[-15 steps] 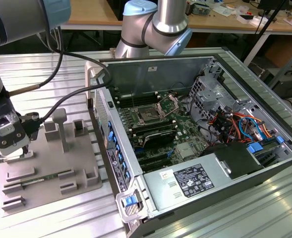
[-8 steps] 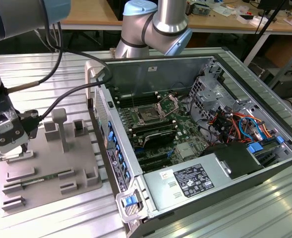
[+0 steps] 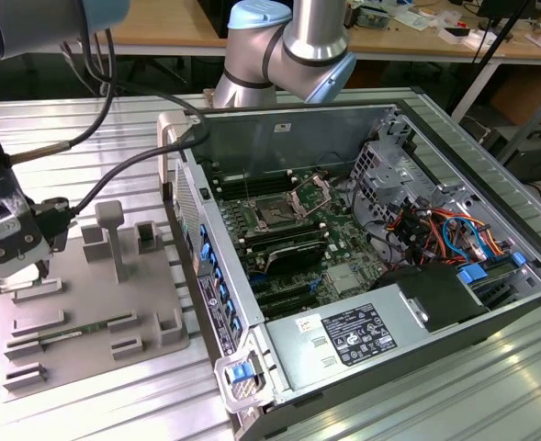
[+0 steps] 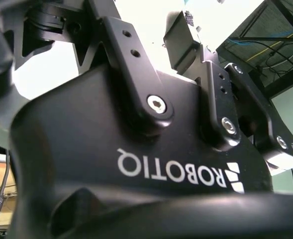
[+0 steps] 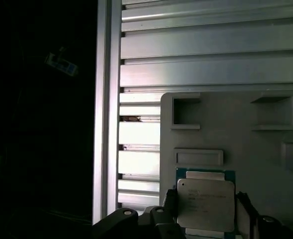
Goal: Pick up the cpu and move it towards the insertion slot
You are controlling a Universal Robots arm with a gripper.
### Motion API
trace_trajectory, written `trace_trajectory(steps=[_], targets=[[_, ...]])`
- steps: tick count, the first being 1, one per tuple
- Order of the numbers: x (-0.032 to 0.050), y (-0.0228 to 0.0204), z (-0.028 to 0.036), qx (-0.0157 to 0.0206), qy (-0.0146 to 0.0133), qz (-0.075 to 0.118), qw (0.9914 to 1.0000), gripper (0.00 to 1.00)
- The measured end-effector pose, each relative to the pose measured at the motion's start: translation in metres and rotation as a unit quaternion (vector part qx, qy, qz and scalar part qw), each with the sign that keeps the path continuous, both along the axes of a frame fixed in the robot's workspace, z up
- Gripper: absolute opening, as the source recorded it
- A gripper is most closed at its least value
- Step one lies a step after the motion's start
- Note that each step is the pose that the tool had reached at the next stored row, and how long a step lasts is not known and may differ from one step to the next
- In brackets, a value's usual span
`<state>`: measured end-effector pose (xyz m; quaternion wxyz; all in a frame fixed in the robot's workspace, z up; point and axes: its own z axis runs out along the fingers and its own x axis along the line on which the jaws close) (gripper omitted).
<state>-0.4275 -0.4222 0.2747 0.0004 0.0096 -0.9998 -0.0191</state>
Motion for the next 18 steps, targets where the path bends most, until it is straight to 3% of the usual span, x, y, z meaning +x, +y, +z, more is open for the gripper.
trace_trajectory(steps=[18], targets=[[0.0000, 0.0000, 0.0215, 0.0000, 0.0000, 0.000, 1.00000, 0.55]])
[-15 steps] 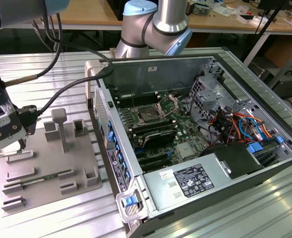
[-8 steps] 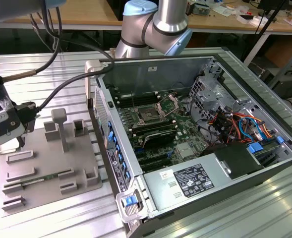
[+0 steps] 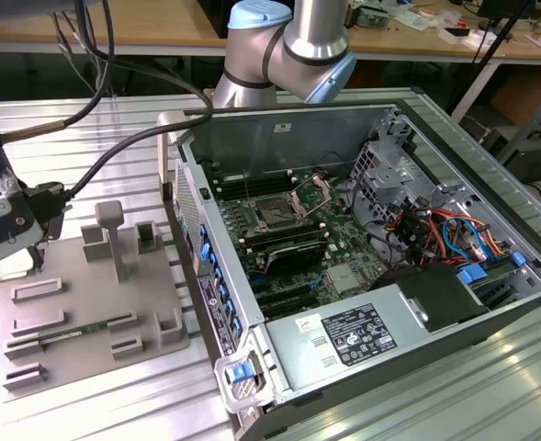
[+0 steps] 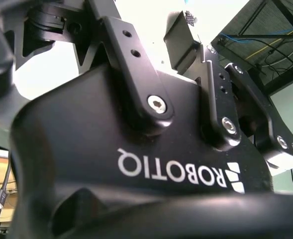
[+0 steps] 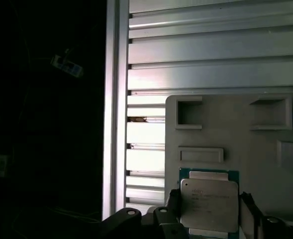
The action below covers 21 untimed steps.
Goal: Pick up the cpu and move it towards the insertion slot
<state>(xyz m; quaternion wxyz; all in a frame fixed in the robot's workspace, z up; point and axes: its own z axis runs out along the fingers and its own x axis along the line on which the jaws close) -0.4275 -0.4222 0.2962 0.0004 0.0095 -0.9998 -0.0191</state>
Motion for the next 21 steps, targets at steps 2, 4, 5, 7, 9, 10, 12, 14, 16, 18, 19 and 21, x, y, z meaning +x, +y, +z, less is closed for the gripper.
trace_trajectory(steps=[2, 4, 5, 7, 9, 10, 12, 14, 16, 18, 19, 21], targets=[[0.0000, 0.0000, 0.0019, 0.0000, 0.0000, 0.000, 1.00000, 0.55], [0.0000, 0.0000, 0.0044, 0.0000, 0.0000, 0.000, 1.00000, 0.55], [0.0000, 0.0000, 0.0058, 0.0000, 0.0000, 0.000, 1.00000, 0.55], [0.0000, 0.0000, 0.0079, 0.0000, 0.0000, 0.000, 1.00000, 0.55], [0.0000, 0.0000, 0.0101, 0.0000, 0.0000, 0.000, 1.00000, 0.55], [0.0000, 0.0000, 0.0123, 0.0000, 0.0000, 0.000, 1.00000, 0.55], [0.0000, 0.0000, 0.0164, 0.0000, 0.0000, 0.000, 1.00000, 0.55], [0.0000, 0.0000, 0.0183, 0.0000, 0.0000, 0.000, 1.00000, 0.55], [0.0000, 0.0000, 0.0203, 0.0000, 0.0000, 0.000, 1.00000, 0.55], [0.0000, 0.0000, 0.0224, 0.0000, 0.0000, 0.000, 1.00000, 0.55], [0.0000, 0.0000, 0.0235, 0.0000, 0.0000, 0.000, 1.00000, 0.55], [0.0000, 0.0000, 0.0256, 0.0000, 0.0000, 0.000, 1.00000, 0.55]])
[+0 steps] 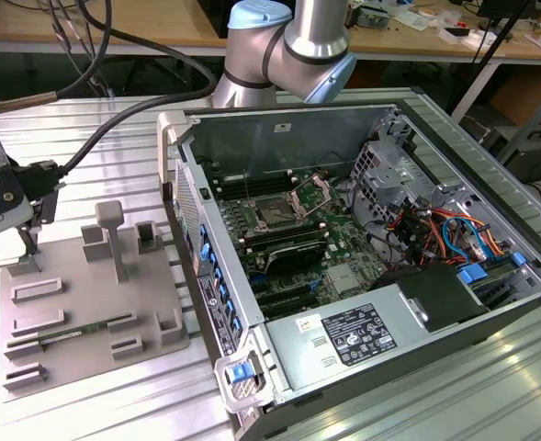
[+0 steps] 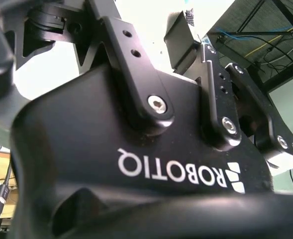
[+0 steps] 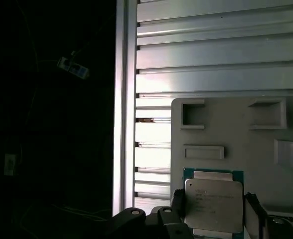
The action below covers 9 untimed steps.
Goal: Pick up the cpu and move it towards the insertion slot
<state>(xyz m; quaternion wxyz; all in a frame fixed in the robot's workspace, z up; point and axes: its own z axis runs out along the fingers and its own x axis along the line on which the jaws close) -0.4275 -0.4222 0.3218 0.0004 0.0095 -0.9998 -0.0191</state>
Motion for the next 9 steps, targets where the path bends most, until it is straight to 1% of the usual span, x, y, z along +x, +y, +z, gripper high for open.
trace_trajectory(steps=[4, 8, 9], targets=[[0.0000, 0.0000, 0.0058, 0.0000, 0.0000, 0.000, 1.00000, 0.55], [0.0000, 0.0000, 0.0099, 0.0000, 0.0000, 0.000, 1.00000, 0.55], [0.0000, 0.0000, 0.0120, 0.0000, 0.0000, 0.000, 1.00000, 0.55]])
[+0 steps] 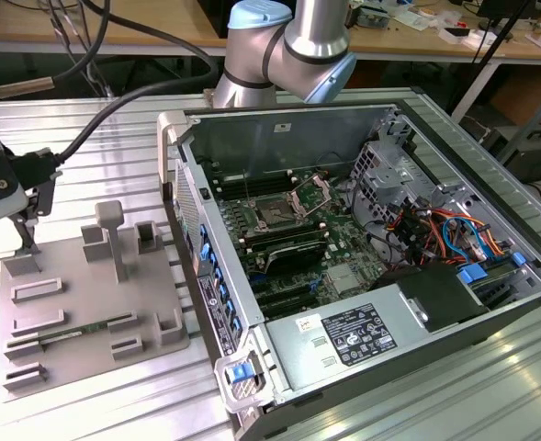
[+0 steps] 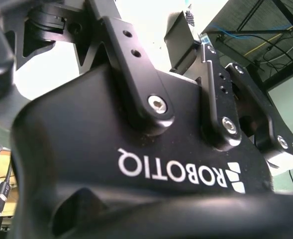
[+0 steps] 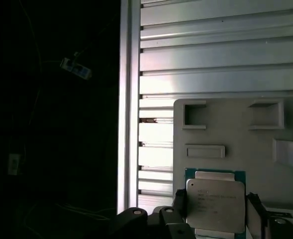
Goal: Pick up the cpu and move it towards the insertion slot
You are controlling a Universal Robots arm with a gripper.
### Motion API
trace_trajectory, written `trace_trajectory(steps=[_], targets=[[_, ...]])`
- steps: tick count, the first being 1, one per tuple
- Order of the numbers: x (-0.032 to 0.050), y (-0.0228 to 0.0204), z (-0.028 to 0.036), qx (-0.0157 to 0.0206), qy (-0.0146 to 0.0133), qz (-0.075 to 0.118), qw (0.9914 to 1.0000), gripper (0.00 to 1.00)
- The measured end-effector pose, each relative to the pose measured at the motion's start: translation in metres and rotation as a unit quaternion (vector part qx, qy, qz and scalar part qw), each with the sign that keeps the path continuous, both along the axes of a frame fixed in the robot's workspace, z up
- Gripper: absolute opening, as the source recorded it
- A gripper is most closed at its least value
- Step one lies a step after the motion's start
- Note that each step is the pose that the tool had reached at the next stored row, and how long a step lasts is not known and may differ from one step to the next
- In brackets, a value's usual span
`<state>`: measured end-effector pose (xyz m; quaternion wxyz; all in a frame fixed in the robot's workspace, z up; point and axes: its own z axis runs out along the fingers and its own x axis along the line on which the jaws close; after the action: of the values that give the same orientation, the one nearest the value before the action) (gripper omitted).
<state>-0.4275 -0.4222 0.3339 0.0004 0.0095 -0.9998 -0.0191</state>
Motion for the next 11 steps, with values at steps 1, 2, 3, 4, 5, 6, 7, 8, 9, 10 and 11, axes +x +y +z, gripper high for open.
trace_trajectory(steps=[1, 2, 3, 4, 5, 6, 7, 8, 9, 10, 11], targets=[[0.0000, 0.0000, 0.0018, 0.0000, 0.0000, 0.000, 1.00000, 0.55], [0.0000, 0.0000, 0.0030, 0.0000, 0.0001, 0.000, 1.00000, 0.55], [0.0000, 0.0000, 0.0043, 0.0000, 0.0001, 0.000, 1.00000, 0.55], [0.0000, 0.0000, 0.0057, 0.0000, 0.0000, 0.000, 1.00000, 0.55], [0.0000, 0.0000, 0.0067, 0.0000, 0.0000, 0.000, 1.00000, 0.55], [0.0000, 0.0000, 0.0077, 0.0000, 0.0000, 0.000, 1.00000, 0.55], [0.0000, 0.0000, 0.0086, 0.0000, 0.0000, 0.000, 1.00000, 0.55], [0.0000, 0.0000, 0.0094, 0.0000, 0.0000, 0.000, 1.00000, 0.55], [0.0000, 0.0000, 0.0101, 0.0000, 0.0000, 0.000, 1.00000, 0.55], [0.0000, 0.0000, 0.0110, 0.0000, 0.0000, 0.000, 1.00000, 0.55], [0.0000, 0.0000, 0.0120, 0.0000, 0.0000, 0.000, 1.00000, 0.55]])
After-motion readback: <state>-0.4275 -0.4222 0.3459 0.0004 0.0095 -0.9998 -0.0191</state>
